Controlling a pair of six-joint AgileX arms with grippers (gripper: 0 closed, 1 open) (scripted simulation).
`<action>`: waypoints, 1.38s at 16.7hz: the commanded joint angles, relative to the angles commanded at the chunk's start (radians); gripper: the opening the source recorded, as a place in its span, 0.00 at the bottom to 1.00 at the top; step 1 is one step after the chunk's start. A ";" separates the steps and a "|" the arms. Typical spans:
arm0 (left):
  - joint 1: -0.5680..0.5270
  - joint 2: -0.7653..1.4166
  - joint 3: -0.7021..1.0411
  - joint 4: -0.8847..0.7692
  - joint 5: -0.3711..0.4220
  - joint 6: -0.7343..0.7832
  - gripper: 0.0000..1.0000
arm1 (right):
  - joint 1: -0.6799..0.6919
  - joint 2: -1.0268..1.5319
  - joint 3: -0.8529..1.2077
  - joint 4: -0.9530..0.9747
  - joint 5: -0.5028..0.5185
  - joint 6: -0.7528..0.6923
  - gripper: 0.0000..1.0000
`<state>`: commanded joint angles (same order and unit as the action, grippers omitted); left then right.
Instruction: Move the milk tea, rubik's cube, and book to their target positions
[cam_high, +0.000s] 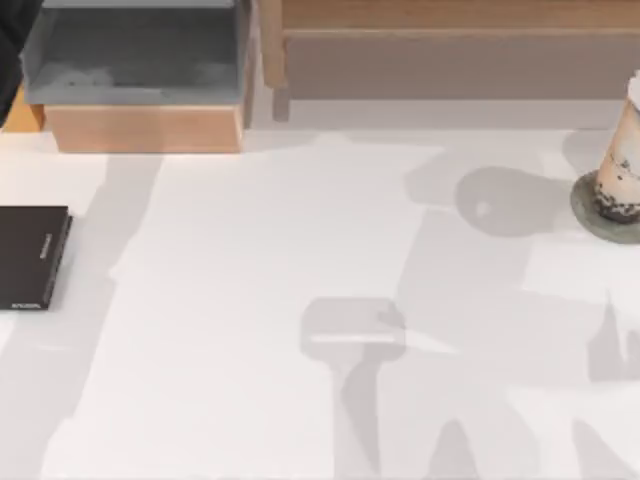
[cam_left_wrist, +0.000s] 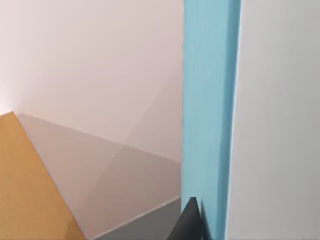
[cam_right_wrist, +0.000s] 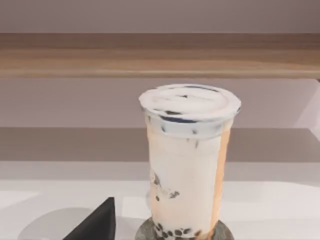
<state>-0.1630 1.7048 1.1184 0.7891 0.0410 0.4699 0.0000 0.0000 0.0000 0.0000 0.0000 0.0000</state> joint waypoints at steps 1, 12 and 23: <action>0.030 -0.041 -0.057 0.026 0.044 0.096 0.00 | 0.000 0.000 0.000 0.000 0.000 0.000 1.00; 0.451 -0.169 -0.639 0.052 0.344 1.144 0.00 | 0.000 0.000 0.000 0.000 0.000 0.000 1.00; 0.571 -0.049 -0.760 -0.042 0.354 1.357 0.00 | 0.000 0.000 0.000 0.000 0.000 0.000 1.00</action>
<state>0.4084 1.6562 0.3582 0.7466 0.3954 1.8272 0.0000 0.0000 0.0000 0.0000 0.0000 0.0000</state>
